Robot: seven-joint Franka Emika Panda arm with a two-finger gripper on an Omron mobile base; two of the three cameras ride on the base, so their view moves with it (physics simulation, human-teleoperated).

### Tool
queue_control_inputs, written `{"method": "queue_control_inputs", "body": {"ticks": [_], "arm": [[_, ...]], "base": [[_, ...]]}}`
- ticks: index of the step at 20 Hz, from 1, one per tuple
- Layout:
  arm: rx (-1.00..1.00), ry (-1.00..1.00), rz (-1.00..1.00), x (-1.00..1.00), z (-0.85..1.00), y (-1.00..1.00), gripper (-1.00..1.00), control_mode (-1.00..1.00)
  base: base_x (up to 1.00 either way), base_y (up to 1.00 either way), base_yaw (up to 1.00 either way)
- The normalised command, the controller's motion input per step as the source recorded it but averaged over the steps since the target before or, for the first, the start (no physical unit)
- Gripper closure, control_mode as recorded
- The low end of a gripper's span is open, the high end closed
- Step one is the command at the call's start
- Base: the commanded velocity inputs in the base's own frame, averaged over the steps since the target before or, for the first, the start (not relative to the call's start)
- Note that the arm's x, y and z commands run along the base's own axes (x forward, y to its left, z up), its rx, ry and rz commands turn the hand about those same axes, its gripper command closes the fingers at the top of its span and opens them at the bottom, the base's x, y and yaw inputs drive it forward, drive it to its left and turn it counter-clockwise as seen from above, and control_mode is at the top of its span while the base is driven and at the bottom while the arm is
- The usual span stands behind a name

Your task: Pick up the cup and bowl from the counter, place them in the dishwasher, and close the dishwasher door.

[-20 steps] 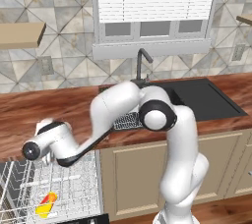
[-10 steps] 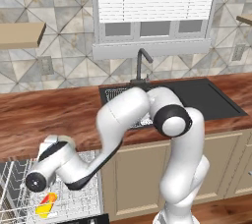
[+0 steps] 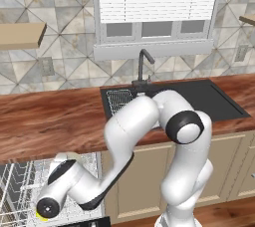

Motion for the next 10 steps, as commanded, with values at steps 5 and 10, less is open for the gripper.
{"method": "queue_control_inputs", "body": {"ticks": [5, 10], "arm": [[0.01, 0.0, 0.0, -0.02, -0.44, -0.15, 1.0, -1.0], [0.0, 0.0, 0.0, 0.0, -0.55, -0.07, 1.0, -1.0]], "base": [[0.0, 0.0, 0.0], [0.0, 0.0, 0.0]]}}
